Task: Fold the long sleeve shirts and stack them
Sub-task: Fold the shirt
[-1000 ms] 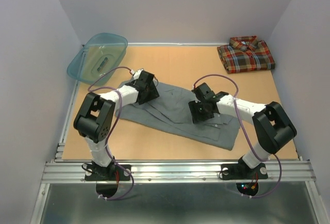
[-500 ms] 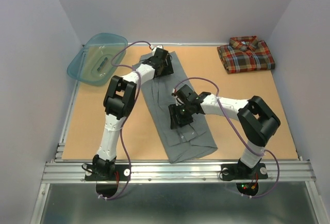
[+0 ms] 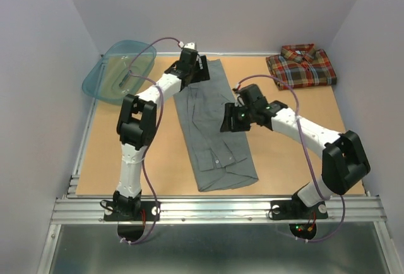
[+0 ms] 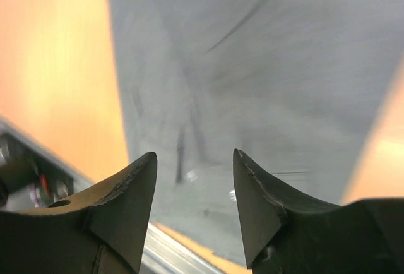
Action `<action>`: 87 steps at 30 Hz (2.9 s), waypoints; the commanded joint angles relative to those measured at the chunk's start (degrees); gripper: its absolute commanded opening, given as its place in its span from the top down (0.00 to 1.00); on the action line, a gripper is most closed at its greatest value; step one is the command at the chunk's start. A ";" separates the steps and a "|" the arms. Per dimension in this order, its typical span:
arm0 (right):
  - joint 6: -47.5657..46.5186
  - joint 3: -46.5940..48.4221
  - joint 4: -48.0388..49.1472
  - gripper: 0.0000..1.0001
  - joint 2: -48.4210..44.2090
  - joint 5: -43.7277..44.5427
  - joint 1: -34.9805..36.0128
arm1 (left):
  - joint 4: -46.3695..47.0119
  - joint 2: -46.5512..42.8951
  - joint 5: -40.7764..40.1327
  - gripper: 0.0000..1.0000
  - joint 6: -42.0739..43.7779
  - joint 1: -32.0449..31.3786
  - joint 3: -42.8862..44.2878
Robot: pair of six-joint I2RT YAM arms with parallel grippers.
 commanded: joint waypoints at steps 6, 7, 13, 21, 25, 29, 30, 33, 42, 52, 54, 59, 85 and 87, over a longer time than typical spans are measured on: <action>-2.61 4.30 1.93 0.57 1.64 -4.14 -14.00 | -1.82 -28.69 -4.70 0.12 -3.51 -0.05 -19.01; -2.69 4.12 2.72 0.59 2.26 -4.85 -14.10 | -1.82 -30.21 -4.44 0.12 -3.87 -0.49 -24.08; 0.11 -1.14 6.85 0.61 4.64 -7.58 -14.10 | -1.56 -38.13 -2.94 0.12 -7.82 -4.18 -40.10; 3.89 -11.69 11.77 0.61 2.97 -6.88 -11.91 | 2.83 -33.49 -1.63 0.12 -8.97 -4.98 -45.05; 7.05 -14.32 14.14 0.61 2.53 -4.51 -9.79 | 3.36 -28.91 -2.59 0.12 -7.39 -4.89 -43.65; 11.18 -16.44 16.44 0.61 2.17 -1.44 -6.99 | 2.66 -25.31 -5.57 0.12 -4.76 -4.63 -40.58; 11.63 -16.53 16.96 0.61 2.44 -1.25 -6.37 | 2.40 -24.52 -6.80 0.12 -4.05 -4.37 -39.87; 13.47 -16.53 17.67 0.61 3.58 0.23 -3.92 | 1.35 -21.80 -7.60 0.12 -2.29 -3.49 -36.45; 14.97 -13.19 15.22 0.53 -1.33 8.31 -1.00 | -6.29 -29.94 -7.86 0.09 0.44 -1.55 -32.03; 16.11 -13.97 -0.34 0.06 -13.28 17.56 -1.97 | -10.79 -55.15 3.96 0.05 -8.50 -1.90 -52.76; 17.95 -17.56 -0.79 0.00 -16.61 17.47 -2.32 | -9.74 -58.59 5.66 0.05 -11.67 -2.43 -59.71; 19.63 -22.50 -0.96 0.00 -20.23 11.06 -2.59 | -9.56 -68.00 9.71 0.05 -21.52 -4.18 -71.67; 21.47 -33.76 9.58 0.29 -13.03 -0.73 -2.50 | -3.58 -60.11 15.95 0.21 -23.91 -9.99 -80.03; 22.00 -33.76 9.93 0.34 -12.15 0.24 -2.50 | -3.49 -59.93 16.04 0.23 -23.73 -10.25 -80.38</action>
